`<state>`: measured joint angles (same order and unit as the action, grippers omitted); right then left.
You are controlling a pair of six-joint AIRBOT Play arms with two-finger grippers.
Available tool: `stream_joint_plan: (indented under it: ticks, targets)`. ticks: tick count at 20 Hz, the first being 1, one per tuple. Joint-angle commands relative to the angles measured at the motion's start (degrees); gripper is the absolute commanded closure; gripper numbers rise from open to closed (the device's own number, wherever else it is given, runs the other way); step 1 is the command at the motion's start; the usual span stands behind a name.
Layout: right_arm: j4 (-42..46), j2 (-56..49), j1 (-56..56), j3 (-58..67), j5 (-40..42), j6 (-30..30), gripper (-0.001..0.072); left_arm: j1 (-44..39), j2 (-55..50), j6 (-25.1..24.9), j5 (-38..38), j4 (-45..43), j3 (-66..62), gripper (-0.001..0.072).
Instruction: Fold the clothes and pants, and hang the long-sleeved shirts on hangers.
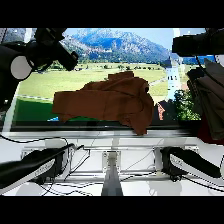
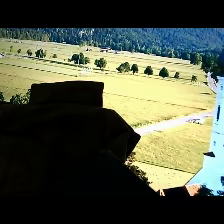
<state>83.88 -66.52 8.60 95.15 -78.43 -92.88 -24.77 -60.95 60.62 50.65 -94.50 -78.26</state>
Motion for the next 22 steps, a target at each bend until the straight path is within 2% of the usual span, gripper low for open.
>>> stream_joint_plan:
  ticks: [1,13,16,19,22]
  targets:
    - [-0.02,0.04,0.07,0.02,-0.02,-0.02,0.0688,-0.02,0.02,-0.02,-0.02,0.0,-0.07,-0.0013]
    - [-0.09,0.04,0.07,0.02,0.15,-0.02,0.0688,-0.02,0.02,-0.02,-0.02,0.0,-0.07,-0.0013]
    - [4.07,0.04,-0.04,0.0,2.36,1.55,0.0688,-0.02,0.02,-0.02,-0.02,0.0,-0.07,-0.0013]
    - [14.12,0.04,-0.74,-2.01,-4.68,7.8,0.0689,-0.02,0.0,-0.02,-0.02,0.0,-0.07,-0.0013]
    - [11.78,1.27,-6.56,-13.49,-7.96,8.26,0.0689,-0.02,0.02,0.0,-0.02,0.0,-0.07,-0.0013]
